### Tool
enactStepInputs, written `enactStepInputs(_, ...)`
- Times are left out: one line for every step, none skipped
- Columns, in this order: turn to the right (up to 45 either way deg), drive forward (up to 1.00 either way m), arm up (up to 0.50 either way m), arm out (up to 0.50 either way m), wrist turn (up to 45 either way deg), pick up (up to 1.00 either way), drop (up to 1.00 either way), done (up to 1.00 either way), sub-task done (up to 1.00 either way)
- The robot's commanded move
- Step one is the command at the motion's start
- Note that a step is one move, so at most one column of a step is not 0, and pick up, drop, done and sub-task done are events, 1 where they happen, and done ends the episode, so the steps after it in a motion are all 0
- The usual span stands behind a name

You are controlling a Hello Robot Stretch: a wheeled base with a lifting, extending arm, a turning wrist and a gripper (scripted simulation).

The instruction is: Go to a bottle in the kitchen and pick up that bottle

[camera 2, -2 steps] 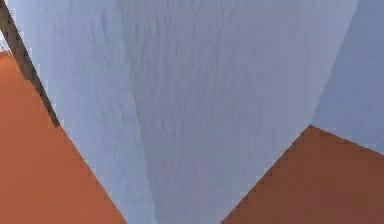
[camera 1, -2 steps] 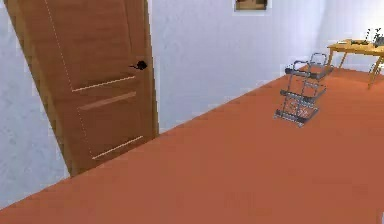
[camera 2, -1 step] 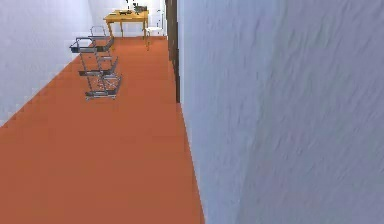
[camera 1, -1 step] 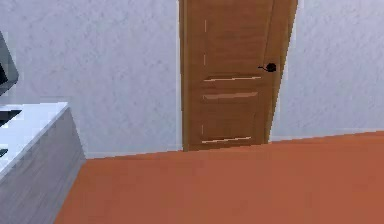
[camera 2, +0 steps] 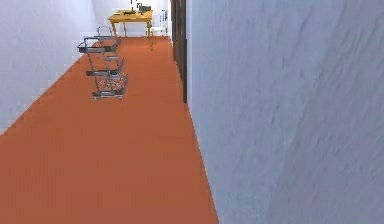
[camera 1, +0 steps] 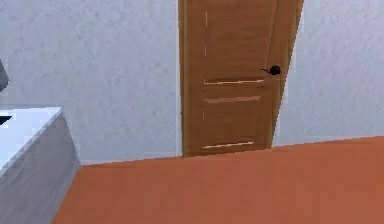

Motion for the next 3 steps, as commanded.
enactStepInputs(45.0, 0.00, 0.00, 0.00, 0.0, 0.00, 0.00, 0.00, 0.00)
enactStepInputs(15.0, 0.00, 0.00, 0.00, 0.0, 0.00, 0.00, 0.00, 0.00)
enactStepInputs(0.0, 0.10, 0.00, 0.00, 0.0, 0.00, 0.00, 0.00, 0.00)
